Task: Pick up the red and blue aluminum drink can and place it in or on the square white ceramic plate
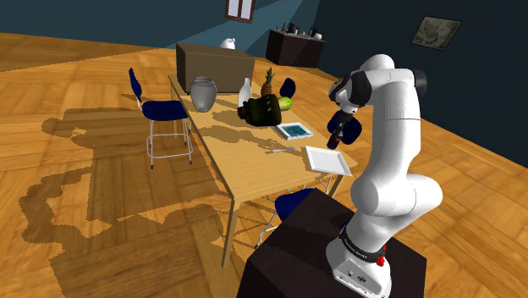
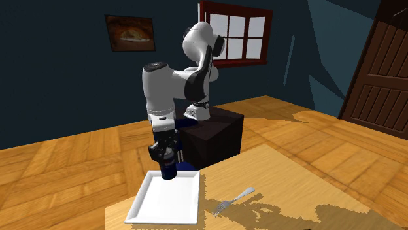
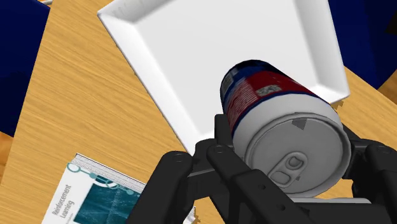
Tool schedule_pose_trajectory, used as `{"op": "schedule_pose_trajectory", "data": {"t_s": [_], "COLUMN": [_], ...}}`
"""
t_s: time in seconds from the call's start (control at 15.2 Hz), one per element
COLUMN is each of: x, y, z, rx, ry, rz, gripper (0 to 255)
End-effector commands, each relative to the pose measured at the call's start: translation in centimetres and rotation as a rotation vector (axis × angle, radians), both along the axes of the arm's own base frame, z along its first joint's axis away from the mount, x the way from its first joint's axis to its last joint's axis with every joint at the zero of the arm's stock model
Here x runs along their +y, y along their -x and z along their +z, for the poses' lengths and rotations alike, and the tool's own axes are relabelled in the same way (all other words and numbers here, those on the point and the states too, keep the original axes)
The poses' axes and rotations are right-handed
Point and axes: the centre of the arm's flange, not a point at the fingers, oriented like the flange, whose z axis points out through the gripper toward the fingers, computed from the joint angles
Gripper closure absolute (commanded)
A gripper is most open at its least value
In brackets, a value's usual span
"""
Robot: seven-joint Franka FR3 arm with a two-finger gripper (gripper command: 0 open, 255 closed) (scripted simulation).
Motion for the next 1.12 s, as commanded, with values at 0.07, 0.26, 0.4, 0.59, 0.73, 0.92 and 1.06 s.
{"op": "schedule_pose_trajectory", "data": {"t_s": [0.07, 0.26, 0.4, 0.59, 0.73, 0.92, 1.06], "x": [-0.6, -0.6, -0.6, -0.6, -0.6, -0.6, -0.6], "y": [0.6, 0.6, 0.6, 0.6, 0.6, 0.6, 0.6], "z": [-1.3, -2.9, -3.9, -5.5, -6.6, -8.2, -9.3], "rx": [0.000, 0.000, 0.000, 0.000, 0.000, 0.000, 0.000], "ry": [0.000, 0.000, 0.000, 0.000, 0.000, 0.000, 0.000], "rz": [0.002, 0.002, 0.002, 0.002, 0.002, 0.002, 0.002], "gripper": [255, 255, 255, 255, 255, 255, 255]}}
